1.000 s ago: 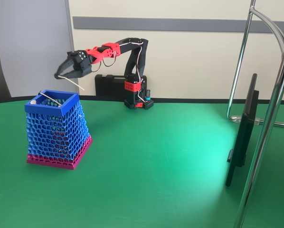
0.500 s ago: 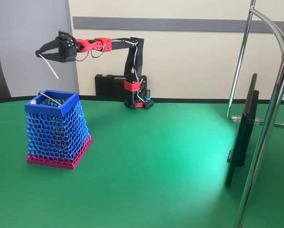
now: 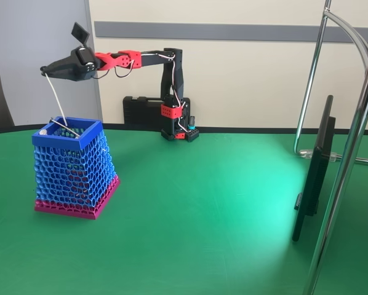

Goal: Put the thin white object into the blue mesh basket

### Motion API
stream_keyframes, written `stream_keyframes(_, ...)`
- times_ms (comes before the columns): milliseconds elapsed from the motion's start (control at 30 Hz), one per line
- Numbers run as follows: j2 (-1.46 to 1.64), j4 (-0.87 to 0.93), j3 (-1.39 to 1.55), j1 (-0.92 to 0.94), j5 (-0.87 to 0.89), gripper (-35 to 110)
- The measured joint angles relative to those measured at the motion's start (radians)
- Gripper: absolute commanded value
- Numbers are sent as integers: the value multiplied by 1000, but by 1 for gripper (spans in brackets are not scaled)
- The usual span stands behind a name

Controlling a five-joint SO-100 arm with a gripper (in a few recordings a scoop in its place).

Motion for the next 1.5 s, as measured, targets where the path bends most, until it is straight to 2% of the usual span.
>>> stream_keyframes(167,-95,152,-144,-2,-58,0)
stream_keyframes(333,-189,189,-192,-11,-143,0)
stream_keyframes(600,-241,189,-192,-51,-230,1)
stream_keyframes(967,-204,155,-66,-110,-256,15)
stream_keyframes(1500,-26,138,121,-206,-307,26)
